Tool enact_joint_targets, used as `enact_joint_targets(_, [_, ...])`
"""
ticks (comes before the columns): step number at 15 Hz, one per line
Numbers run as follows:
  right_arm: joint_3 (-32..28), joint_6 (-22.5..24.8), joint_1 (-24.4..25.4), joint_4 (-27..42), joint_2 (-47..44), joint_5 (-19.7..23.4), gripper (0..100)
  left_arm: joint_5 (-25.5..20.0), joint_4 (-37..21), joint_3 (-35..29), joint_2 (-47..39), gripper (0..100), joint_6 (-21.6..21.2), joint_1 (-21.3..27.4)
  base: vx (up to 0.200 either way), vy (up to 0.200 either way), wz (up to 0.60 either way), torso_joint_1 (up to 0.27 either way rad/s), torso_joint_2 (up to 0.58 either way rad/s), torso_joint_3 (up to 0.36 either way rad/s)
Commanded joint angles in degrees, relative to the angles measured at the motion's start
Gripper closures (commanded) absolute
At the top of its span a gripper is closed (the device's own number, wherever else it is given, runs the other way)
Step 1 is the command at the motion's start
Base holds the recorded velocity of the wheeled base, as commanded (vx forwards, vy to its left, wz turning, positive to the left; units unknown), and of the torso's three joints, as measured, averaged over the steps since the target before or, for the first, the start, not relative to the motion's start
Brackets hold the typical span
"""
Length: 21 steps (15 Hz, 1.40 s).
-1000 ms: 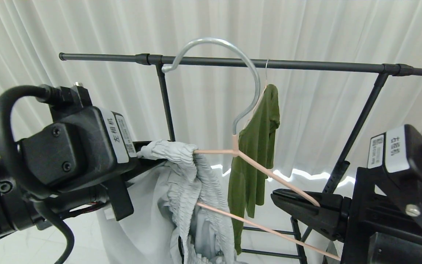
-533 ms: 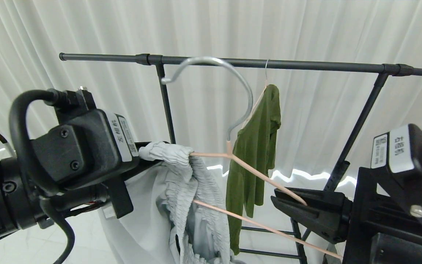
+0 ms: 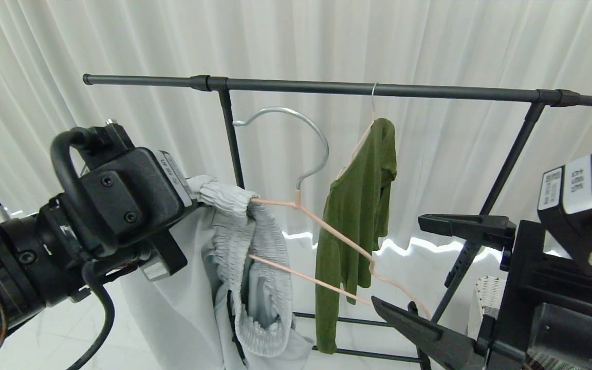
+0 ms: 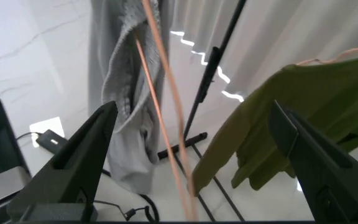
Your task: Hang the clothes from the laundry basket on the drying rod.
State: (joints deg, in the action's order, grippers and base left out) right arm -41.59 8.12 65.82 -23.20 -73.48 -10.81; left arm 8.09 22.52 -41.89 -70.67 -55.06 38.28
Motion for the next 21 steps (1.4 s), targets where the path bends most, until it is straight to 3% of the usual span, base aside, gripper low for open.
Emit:
enact_joint_targets(1, [-0.2, 0.1, -1.0, 0.0, 0.2, 0.0, 0, 4.8, 0.1, 0.6, -0.6, 100, 5.6, 0.5, 0.0, 0.0, 0.0, 0.0, 0.0, 0.0])
enact_joint_targets(4, [-0.2, 0.1, -2.6, 0.6, 0.0, -0.1, 0, 17.9, 0.1, -0.7, -3.4, 100, 18.7, 5.6, 0.0, 0.0, 0.0, 0.0, 0.0, 0.0])
enact_joint_targets(7, [-0.3, -0.4, -5.7, 2.5, -0.1, -0.1, 0, 20.6, 0.1, -3.1, -5.8, 100, 26.0, 8.6, 0.0, 0.0, 0.0, 0.0, 0.0, 0.0])
enact_joint_targets(10, [-0.3, -0.4, -7.1, 3.9, -1.0, -0.1, 0, 20.5, 0.2, -6.9, -7.6, 100, 28.1, 9.0, 0.0, 0.0, 0.0, 0.0, 0.0, 0.0])
enact_joint_targets(13, [-0.2, -1.3, -7.0, 3.9, -4.0, 0.0, 0, 20.5, 4.5, -10.5, -10.3, 100, 29.5, 10.3, 0.0, 0.0, 0.0, 0.0, 0.0, 0.0])
enact_joint_targets(16, [-0.2, -6.8, -7.0, 3.2, -6.8, -0.2, 0, 20.5, 7.2, -11.0, -11.2, 100, 29.0, 11.6, 0.0, 0.0, 0.0, 0.0, 0.0, 0.0])
enact_joint_targets(18, [-0.6, -14.4, -7.3, 1.3, -9.4, -3.1, 0, 20.5, 7.5, -12.4, -11.2, 100, 29.0, 13.0, 0.0, 0.0, 0.0, 0.0, 0.0, 0.0])
enact_joint_targets(21, [-1.9, -20.3, -7.2, -0.2, -12.9, -5.5, 0, 20.5, 7.5, -14.2, -11.2, 100, 29.0, 13.9, 0.0, 0.0, 0.0, 0.0, 0.0, 0.0])
